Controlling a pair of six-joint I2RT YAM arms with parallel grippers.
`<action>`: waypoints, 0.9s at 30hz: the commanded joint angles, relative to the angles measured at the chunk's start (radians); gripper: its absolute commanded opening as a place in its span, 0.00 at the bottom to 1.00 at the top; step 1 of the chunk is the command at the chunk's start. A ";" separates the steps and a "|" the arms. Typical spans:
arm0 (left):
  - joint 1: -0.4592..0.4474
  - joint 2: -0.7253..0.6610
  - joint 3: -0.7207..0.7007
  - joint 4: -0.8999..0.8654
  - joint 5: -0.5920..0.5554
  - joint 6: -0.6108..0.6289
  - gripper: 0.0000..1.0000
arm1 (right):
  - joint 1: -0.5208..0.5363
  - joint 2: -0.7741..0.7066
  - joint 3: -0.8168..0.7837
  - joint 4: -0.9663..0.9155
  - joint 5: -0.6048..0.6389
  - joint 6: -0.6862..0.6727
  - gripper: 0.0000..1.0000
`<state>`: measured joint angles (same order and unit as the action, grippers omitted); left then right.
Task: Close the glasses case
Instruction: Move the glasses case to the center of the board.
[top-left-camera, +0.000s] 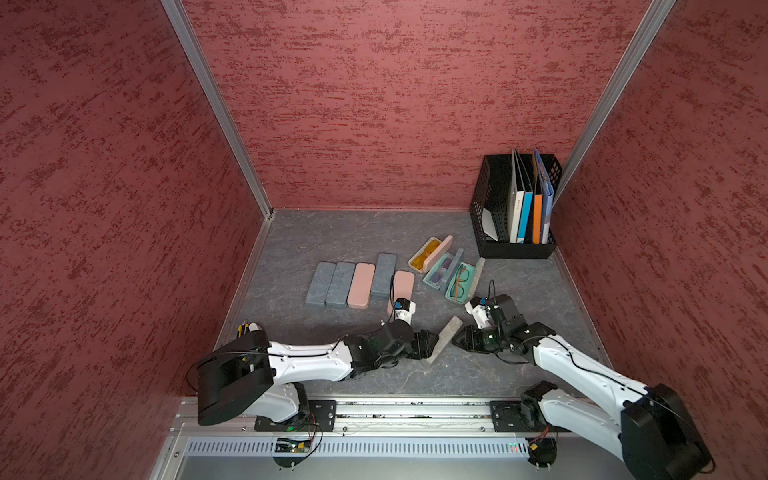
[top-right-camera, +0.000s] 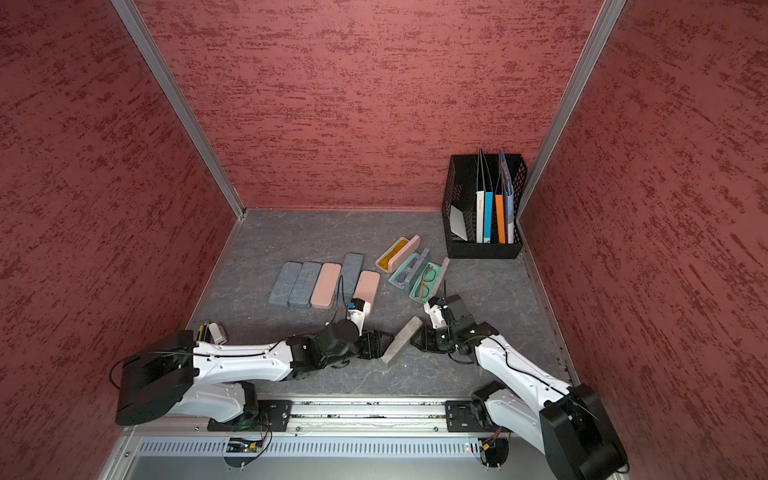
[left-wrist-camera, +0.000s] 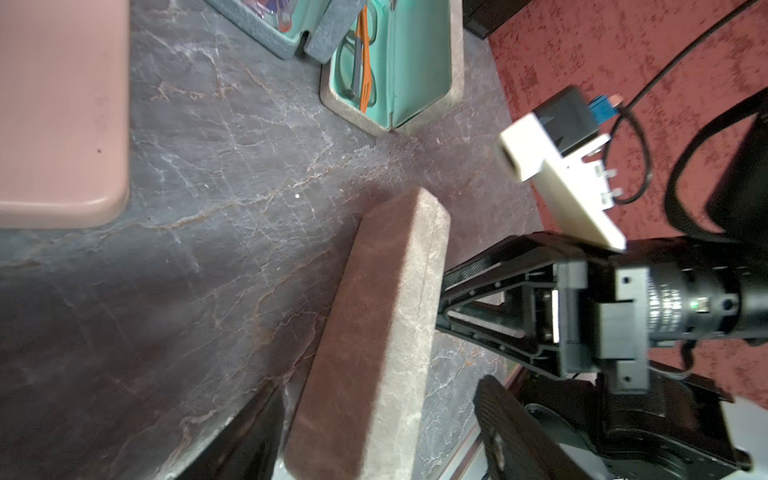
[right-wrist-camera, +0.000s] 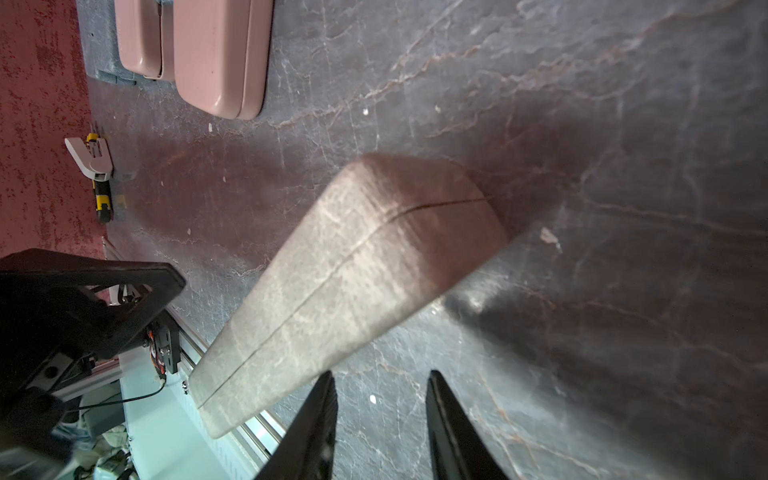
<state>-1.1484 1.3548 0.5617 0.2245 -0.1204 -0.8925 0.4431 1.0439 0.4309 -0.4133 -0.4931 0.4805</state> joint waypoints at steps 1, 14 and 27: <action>-0.004 -0.041 -0.011 -0.063 -0.013 0.040 0.77 | 0.006 -0.015 0.040 0.042 -0.040 -0.005 0.37; -0.013 0.127 0.190 -0.257 0.103 0.186 0.88 | 0.012 -0.030 0.073 -0.002 -0.027 0.002 0.41; 0.022 0.288 0.256 -0.373 0.075 0.228 0.81 | 0.008 0.023 0.150 -0.055 0.017 -0.037 0.44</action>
<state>-1.1481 1.6283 0.8280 -0.1154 -0.0257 -0.6792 0.4477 1.0859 0.5358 -0.4244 -0.5167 0.4763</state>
